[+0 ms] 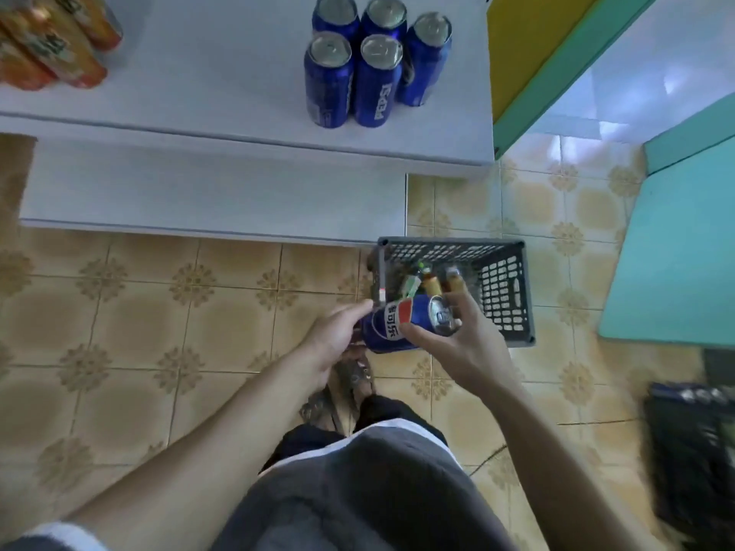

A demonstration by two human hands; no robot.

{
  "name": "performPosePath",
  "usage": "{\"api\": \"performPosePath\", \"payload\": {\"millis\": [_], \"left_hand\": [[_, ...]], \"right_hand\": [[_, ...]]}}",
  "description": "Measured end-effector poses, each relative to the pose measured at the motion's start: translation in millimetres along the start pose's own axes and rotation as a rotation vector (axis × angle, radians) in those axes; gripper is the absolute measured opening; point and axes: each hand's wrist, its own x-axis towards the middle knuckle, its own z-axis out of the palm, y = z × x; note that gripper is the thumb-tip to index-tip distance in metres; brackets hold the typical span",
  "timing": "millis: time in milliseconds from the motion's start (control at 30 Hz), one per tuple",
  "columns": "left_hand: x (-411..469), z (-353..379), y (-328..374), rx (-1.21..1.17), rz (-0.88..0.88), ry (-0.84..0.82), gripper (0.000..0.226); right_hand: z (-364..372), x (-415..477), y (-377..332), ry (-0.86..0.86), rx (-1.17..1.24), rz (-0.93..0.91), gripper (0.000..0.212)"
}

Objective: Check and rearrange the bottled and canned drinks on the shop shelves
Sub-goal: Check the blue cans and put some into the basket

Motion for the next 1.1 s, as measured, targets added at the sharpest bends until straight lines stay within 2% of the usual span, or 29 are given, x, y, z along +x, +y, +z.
{"api": "performPosePath", "payload": {"millis": [167, 333, 467, 567, 733, 867, 1100], "left_hand": [[4, 21, -39, -0.003, -0.003, 0.078, 0.026], [37, 54, -58, 0.261, 0.035, 0.142, 0.015], [107, 98, -67, 0.396, 0.031, 0.155, 0.013], [171, 141, -85, 0.399, -0.015, 0.156, 0.004], [269, 187, -125, 0.487, -0.105, 0.144, 0.023], [335, 191, -140, 0.679, -0.104, 0.153, 0.026], [387, 174, -171, 0.693, -0.040, 0.153, 0.019]], "right_hand": [[-1, 12, 72, 0.001, 0.017, 0.202, 0.068], [-5, 72, 151, -0.026, -0.015, 0.269, 0.072], [2, 154, 217, -0.030, -0.065, 0.285, 0.072], [7, 216, 263, -0.020, -0.123, 0.241, 0.070], [45, 318, 319, -0.045, -0.285, 0.158, 0.074], [92, 378, 353, -0.081, -0.375, 0.087, 0.071], [176, 438, 383, -0.195, -0.542, -0.018, 0.069]]}}
